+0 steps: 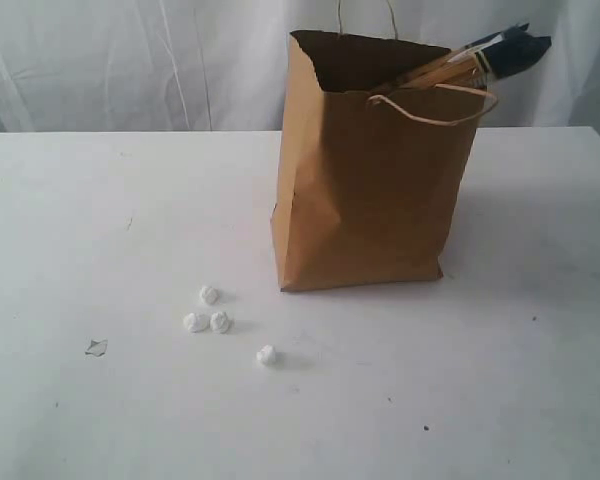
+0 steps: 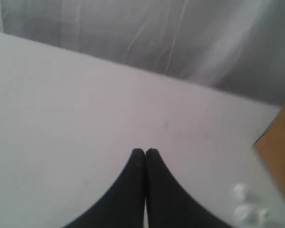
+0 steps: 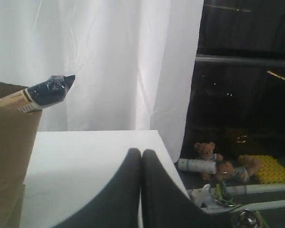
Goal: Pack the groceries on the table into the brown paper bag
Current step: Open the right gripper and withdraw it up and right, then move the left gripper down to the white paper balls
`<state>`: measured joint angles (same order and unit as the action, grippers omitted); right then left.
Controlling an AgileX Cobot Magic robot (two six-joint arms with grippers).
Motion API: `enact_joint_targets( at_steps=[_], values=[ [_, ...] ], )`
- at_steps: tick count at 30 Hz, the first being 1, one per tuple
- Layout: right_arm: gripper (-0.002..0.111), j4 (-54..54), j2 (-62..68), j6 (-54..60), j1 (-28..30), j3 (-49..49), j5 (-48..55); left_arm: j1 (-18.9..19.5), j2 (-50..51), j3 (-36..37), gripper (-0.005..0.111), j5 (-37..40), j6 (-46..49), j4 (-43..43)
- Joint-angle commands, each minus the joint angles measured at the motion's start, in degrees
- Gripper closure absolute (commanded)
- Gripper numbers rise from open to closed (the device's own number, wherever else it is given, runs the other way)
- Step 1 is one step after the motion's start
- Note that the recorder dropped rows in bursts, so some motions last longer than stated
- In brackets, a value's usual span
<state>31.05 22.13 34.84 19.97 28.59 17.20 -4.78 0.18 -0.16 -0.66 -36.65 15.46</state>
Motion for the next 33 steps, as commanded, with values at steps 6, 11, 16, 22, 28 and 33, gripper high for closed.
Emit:
enact_joint_targets(
  at_steps=[6, 11, 16, 22, 28, 33],
  values=[
    [0.108, 3.65, 4.26, 0.35, -0.23, -8.79, -2.98, 0.08, -0.18, 0.16, 0.107, -21.17, -7.65, -2.62],
    [0.108, 4.79, 8.25, 1.69, -0.23, -12.04, -4.55, 0.08, -0.18, 0.16, 0.107, -22.33, -6.97, -2.62],
    [0.108, 6.43, 8.95, 2.64, -0.23, -12.04, -9.32, 0.08, -0.18, 0.16, 0.107, -2.35, -7.1, -1.59],
    [0.108, 16.79, 13.01, -18.89, -0.23, -12.04, -41.41, 0.08, 1.7, -19.92, 0.107, 19.91, 1.58, 6.67],
    [0.108, 16.79, 13.34, -18.78, -0.63, -12.04, -31.35, 0.08, 29.23, -37.77, 0.107, 46.42, 19.84, 9.83],
    [0.108, 16.79, 13.34, -19.89, -3.71, -12.04, -27.9, 0.08, 50.99, -41.43, 0.107, 61.6, 36.13, -9.95]
  ],
)
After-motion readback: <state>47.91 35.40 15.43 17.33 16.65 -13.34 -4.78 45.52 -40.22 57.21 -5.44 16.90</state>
